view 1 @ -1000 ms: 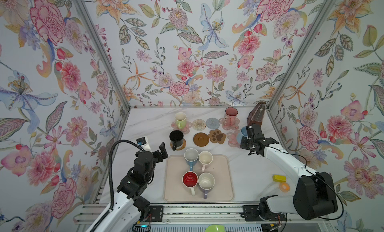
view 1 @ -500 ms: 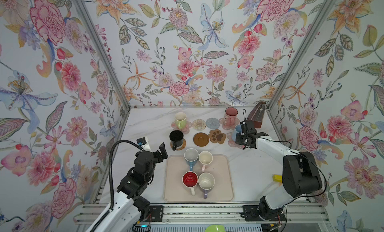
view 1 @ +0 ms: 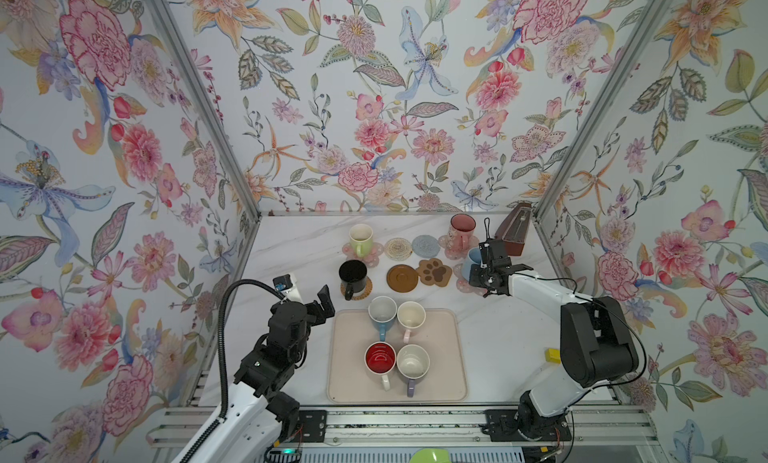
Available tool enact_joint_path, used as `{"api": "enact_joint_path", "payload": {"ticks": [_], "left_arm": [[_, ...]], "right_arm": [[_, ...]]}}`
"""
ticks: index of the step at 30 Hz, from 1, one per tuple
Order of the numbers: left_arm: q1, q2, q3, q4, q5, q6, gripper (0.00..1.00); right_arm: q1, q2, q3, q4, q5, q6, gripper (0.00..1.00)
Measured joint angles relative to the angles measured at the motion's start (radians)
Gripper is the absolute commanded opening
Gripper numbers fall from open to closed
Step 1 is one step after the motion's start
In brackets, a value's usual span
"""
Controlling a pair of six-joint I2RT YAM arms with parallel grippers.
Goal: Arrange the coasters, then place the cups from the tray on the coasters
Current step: 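Lower the blue mug onto the pink flower coaster by the metronome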
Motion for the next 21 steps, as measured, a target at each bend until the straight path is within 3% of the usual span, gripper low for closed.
{"api": "enact_joint_path", "payload": {"ticks": [21], "left_arm": [[0.001,-0.021,0.0,-0.014,-0.003,-0.006,0.99]], "right_arm": [[0.041,0.0,-0.023,0.029,0.044,-0.009,0.0]]}}
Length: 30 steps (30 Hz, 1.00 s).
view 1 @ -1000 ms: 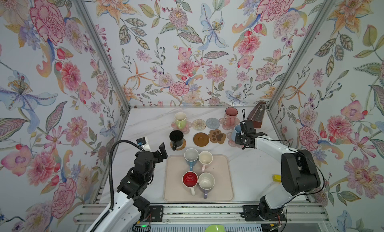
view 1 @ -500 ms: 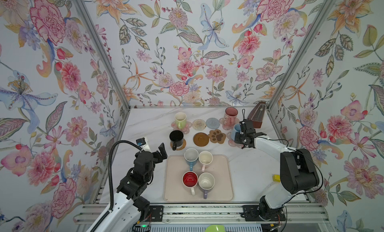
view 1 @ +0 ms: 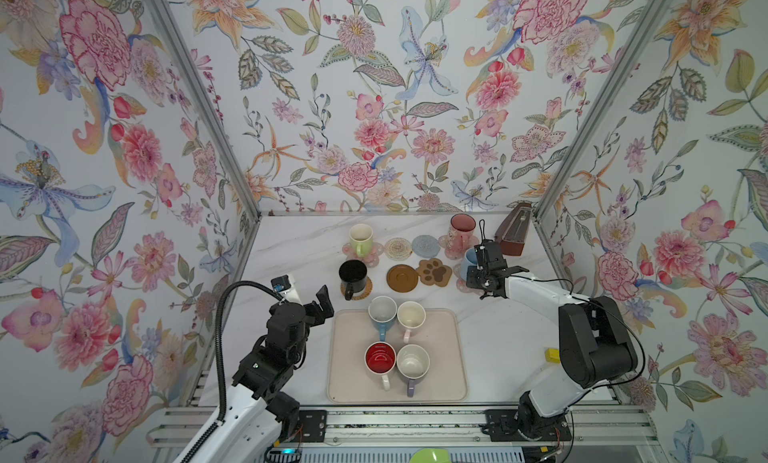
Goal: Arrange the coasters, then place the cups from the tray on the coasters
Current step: 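Lower the blue mug onto the pink flower coaster by the metronome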
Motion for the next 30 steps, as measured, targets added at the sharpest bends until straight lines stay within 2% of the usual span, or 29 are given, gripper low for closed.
{"api": "enact_joint_path", "payload": {"ticks": [11,16,20,26,30], "left_arm": [[0.0,-0.015,0.0,-0.004,-0.003,-0.001,0.99],[0.0,-0.016,0.0,-0.008,-0.003,-0.012,0.99],[0.001,-0.016,0.0,-0.018,-0.003,-0.016,0.99],[0.001,-0.014,0.002,-0.039,-0.008,-0.037,0.99],[0.001,-0.003,0.019,-0.072,-0.012,-0.058,0.99]], "right_arm": [[0.008,0.0,-0.023,0.025,0.009,0.013,0.01],[0.018,0.0,-0.04,0.045,0.017,0.021,0.18],[0.028,-0.002,-0.055,0.055,0.019,0.036,0.41],[0.039,-0.039,-0.056,0.066,0.017,0.045,0.62],[0.039,-0.114,-0.064,0.064,0.017,0.064,0.84]]}}
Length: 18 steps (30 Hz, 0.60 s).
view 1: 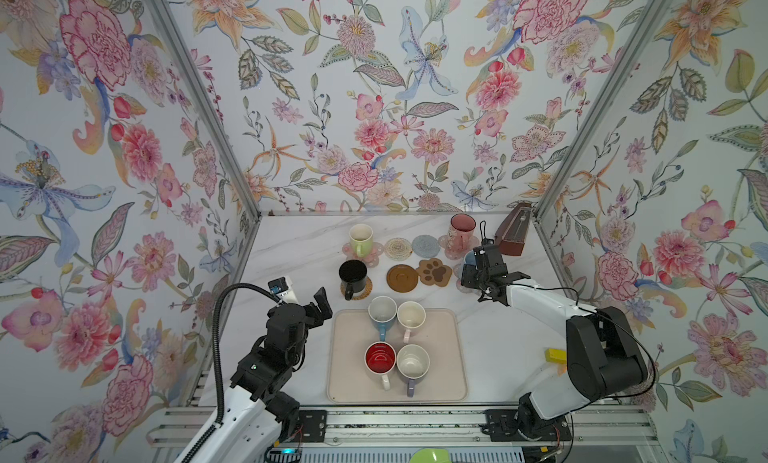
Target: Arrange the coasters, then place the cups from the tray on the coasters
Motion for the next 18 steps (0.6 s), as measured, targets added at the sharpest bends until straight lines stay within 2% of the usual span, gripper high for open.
{"api": "enact_joint_path", "payload": {"ticks": [4,12,18], "left_arm": [[0.0,0.003,0.026,-0.043,0.003,-0.032,0.99],[0.0,0.003,0.041,-0.113,0.049,-0.093,0.99],[0.0,0.019,0.048,-0.164,0.105,-0.146,0.98]], "right_arm": [[-0.005,-0.132,-0.031,-0.021,0.0,0.011,0.99],[-0.037,-0.409,-0.089,-0.059,0.022,0.018,0.99],[-0.042,-0.48,-0.09,-0.089,0.038,0.021,0.99]]}}
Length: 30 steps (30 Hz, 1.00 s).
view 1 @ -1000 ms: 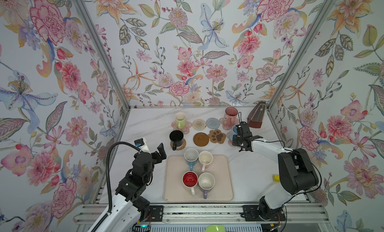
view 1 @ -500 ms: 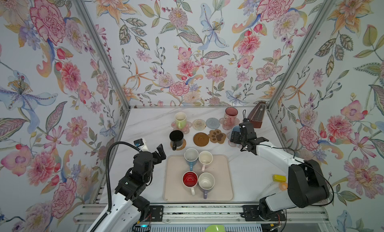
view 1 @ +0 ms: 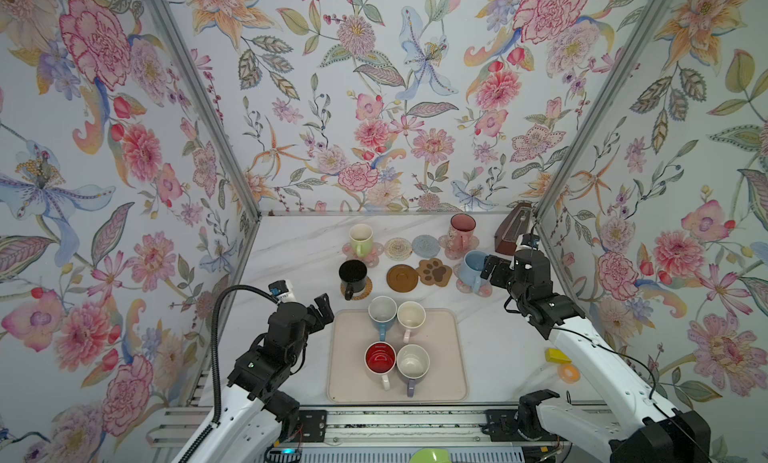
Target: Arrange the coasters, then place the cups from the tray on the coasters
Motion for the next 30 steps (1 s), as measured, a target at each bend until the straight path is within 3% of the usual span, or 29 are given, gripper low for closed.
{"api": "enact_joint_path", "payload": {"ticks": [6,9,21,30], "left_arm": [[-0.004,0.068,0.06,-0.119,0.103,-0.119,0.93],[-0.051,0.076,0.069,-0.18,0.139,-0.206,0.93],[-0.518,0.16,0.178,-0.352,0.061,-0.578,0.9],[-0.771,0.293,0.231,-0.424,0.009,-0.788,0.89]], "right_arm": [[-0.004,0.001,0.0,-0.021,0.008,0.005,0.99],[-0.006,0.011,0.0,-0.022,0.011,0.006,0.99],[-0.024,0.023,0.0,-0.023,0.01,0.007,0.99],[-0.032,0.023,0.0,-0.022,0.006,0.007,0.99]]}}
